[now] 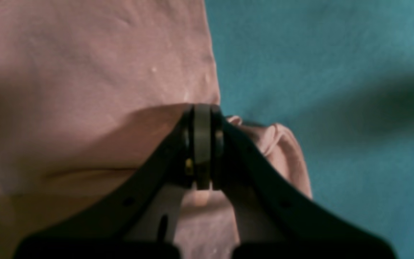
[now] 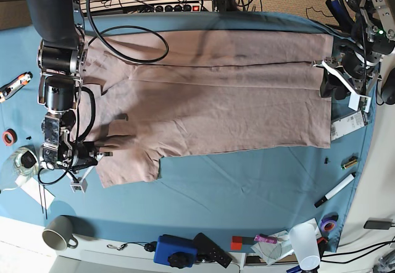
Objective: Fold the T-shirt properly
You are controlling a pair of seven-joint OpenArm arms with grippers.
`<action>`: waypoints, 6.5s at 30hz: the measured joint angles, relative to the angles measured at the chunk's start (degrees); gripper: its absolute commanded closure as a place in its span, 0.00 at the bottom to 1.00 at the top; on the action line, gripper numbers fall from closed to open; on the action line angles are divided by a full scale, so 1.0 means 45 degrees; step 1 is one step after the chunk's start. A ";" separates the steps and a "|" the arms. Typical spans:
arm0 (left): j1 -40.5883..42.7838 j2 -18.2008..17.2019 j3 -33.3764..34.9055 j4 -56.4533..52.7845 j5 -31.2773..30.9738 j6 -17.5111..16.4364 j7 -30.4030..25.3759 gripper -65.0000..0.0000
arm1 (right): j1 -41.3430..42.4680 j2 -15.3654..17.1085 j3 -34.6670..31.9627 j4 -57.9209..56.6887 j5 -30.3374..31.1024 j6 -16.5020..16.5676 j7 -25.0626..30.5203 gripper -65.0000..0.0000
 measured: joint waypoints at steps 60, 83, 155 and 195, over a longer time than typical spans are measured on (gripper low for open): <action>-0.0073 0.0044 0.0000 0.0000 0.0000 0.0000 -0.0005 0.65 | 0.0772 0.1554 -0.0010 0.1613 0.1666 0.1676 -0.0131 0.67; -0.0068 0.0277 0.0000 0.0000 -0.0078 0.0000 0.0000 0.65 | -0.0461 0.0568 0.0053 -0.0928 -0.0340 0.0933 0.3944 0.67; -0.7218 -0.1234 0.4260 -0.8801 0.4138 0.0369 -0.1787 1.00 | -0.0175 -0.0481 0.0078 -0.0835 0.1239 0.1724 0.2011 1.00; -0.5897 -0.1729 0.4138 -0.5003 0.1608 0.1768 0.3400 1.00 | -0.5333 0.0709 0.3230 0.9248 0.4260 0.2074 -0.2171 1.00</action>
